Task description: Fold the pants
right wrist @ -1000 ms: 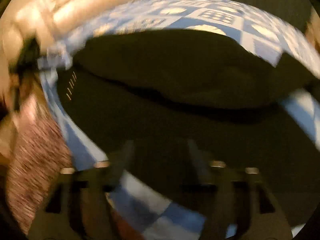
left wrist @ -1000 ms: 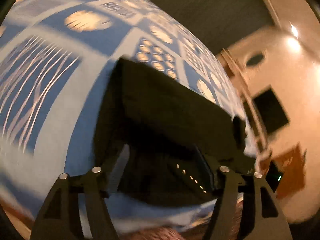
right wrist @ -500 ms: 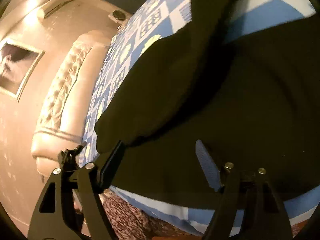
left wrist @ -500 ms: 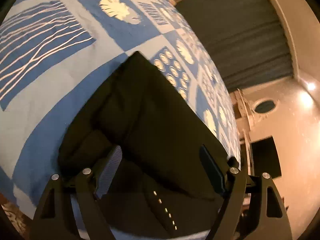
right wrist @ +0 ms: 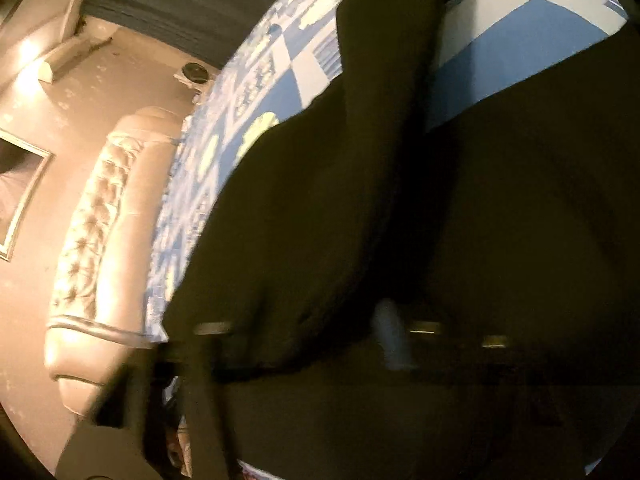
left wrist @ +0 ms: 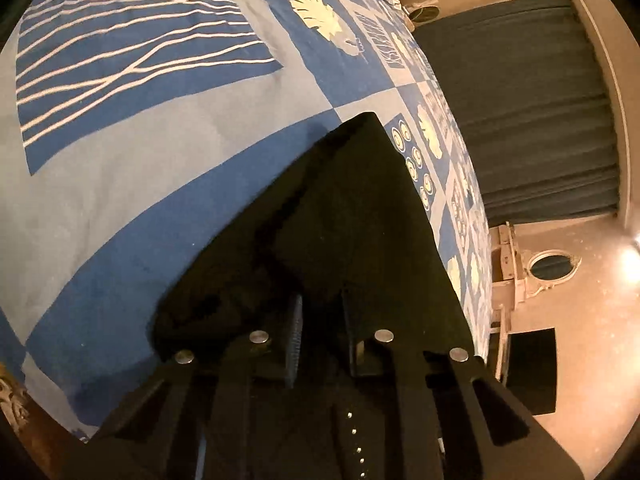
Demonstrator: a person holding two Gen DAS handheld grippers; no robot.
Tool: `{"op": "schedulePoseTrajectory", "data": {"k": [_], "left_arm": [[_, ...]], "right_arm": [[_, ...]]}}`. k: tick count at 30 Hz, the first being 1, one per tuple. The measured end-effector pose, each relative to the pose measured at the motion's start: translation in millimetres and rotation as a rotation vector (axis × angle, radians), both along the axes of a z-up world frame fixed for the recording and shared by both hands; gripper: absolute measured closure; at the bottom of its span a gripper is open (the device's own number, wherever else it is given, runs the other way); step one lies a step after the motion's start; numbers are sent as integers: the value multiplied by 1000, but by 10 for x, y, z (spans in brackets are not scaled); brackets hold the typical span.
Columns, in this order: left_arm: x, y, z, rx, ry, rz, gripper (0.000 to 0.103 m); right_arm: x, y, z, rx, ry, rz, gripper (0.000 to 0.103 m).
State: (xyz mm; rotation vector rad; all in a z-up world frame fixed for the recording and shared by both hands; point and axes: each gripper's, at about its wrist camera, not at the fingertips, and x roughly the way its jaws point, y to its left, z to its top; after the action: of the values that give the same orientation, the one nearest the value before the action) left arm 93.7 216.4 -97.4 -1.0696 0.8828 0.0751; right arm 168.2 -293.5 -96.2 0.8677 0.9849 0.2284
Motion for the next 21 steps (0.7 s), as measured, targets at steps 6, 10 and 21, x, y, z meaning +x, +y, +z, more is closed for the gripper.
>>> {"op": "schedulePoseTrajectory", "data": {"k": [6,10,21], "left_arm": [[-127,0,183,19,-41,-12,86],[-310,-10,322,42,-58,-48,86],[-878,268,40,37,36,5,86]], "right_arm": [[-249,-57,275,25,-68,19,94],[-517,-54,547,24,-121,67,95],[-1209,-100,49,102,37,94,95]]}}
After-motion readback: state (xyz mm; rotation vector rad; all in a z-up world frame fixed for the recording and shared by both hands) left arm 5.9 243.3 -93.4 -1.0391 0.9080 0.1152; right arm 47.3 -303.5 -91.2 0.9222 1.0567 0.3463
